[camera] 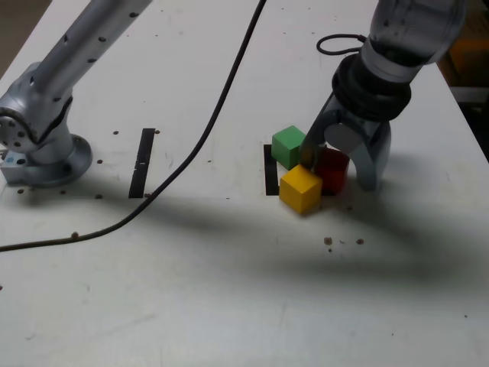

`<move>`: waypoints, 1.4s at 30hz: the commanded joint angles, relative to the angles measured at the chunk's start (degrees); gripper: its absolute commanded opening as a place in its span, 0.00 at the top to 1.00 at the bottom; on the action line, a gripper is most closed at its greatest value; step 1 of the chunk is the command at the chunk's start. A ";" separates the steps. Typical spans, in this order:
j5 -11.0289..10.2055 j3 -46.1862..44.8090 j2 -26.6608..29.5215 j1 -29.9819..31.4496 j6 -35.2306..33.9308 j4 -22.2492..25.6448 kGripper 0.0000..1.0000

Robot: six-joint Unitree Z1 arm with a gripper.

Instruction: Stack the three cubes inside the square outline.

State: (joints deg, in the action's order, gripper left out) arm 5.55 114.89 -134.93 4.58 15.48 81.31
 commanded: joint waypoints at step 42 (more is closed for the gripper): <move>0.04 -1.60 4.46 -0.34 -1.00 -0.26 0.93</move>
State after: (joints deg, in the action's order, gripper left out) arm 5.72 113.37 -131.47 4.31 14.64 81.09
